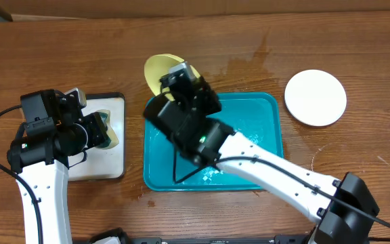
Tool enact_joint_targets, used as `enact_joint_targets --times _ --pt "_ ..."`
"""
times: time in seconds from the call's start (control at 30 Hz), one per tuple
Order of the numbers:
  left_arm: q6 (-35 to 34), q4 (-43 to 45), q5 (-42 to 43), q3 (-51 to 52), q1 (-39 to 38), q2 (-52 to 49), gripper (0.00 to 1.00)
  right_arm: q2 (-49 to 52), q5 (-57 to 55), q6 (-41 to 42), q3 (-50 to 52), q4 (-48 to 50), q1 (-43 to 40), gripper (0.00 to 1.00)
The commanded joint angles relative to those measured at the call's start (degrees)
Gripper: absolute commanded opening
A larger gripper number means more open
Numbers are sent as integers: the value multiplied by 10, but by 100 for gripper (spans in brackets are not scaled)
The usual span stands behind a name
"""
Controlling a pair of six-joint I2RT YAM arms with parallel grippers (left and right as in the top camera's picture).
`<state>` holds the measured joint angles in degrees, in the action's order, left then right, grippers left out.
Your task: Clean dirty plates on tray and stack at the side
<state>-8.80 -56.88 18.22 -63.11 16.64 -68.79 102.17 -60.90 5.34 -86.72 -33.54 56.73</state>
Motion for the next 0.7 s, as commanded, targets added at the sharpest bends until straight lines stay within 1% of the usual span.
enact_joint_targets --times 0.0,0.17,0.27,0.37,0.4,0.5,0.67 --pt "11 0 -6 0 2 -3 4 2 -88 -16 4 23 15 4" --pt "11 0 -6 0 2 -3 4 4 -129 -17 10 55 17 4" --pt "11 -1 -6 0 2 -3 4 5 -129 -20 10 84 17 4" --pt "11 -1 -6 0 2 -3 4 5 -133 -53 10 106 21 4" --pt "11 -1 -6 0 2 -3 4 5 -135 -52 10 112 20 4" --pt "11 -1 -6 0 2 -3 4 5 -92 -52 10 118 17 4" --pt "11 -1 -6 0 2 -3 4 5 -101 -42 10 120 17 4"
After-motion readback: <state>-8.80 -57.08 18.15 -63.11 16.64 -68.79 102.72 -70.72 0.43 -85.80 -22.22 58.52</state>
